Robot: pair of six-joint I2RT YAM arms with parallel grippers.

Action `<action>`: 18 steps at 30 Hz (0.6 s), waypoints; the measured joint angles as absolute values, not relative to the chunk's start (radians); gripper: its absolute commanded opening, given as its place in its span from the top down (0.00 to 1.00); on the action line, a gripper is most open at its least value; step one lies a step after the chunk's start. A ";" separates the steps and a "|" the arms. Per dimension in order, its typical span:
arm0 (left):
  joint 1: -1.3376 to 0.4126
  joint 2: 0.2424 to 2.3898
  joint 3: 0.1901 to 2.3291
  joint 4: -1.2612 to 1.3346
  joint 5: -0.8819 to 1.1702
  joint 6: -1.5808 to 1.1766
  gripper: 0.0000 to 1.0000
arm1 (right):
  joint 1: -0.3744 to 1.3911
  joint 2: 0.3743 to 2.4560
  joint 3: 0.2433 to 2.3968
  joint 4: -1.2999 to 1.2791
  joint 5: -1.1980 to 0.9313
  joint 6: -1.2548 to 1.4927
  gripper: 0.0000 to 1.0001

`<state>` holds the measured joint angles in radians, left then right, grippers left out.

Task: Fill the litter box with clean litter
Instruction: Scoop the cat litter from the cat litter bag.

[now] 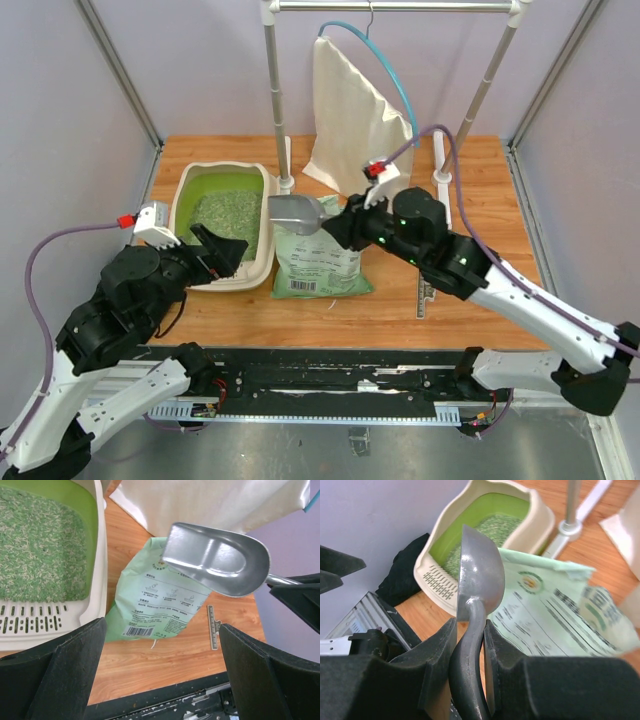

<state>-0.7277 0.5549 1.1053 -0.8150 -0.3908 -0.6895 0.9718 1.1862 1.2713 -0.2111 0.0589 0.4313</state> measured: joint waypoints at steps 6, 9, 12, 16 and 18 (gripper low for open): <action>-0.728 0.568 1.069 -0.775 -0.352 -0.689 0.00 | 0.905 0.977 1.129 -0.256 0.110 0.475 0.99; -0.728 0.592 1.059 -0.752 -0.332 -0.688 0.00 | 0.889 0.882 1.096 -0.301 0.157 0.480 0.99; -0.728 0.624 1.052 -0.726 -0.310 -0.685 0.00 | 0.887 0.798 1.070 -0.343 0.201 0.480 0.99; -0.728 0.669 1.038 -0.692 -0.273 -0.673 0.00 | 0.862 0.725 1.053 -0.411 0.262 0.480 1.00; -0.728 0.690 1.033 -0.677 -0.252 -0.657 0.00 | 0.862 0.707 1.050 -0.448 0.291 0.480 0.99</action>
<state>-0.7277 0.6903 1.0328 -0.6769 -0.2520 -0.6575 0.8619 0.7071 1.0496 -0.4480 0.2913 0.4801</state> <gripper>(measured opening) 0.994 0.259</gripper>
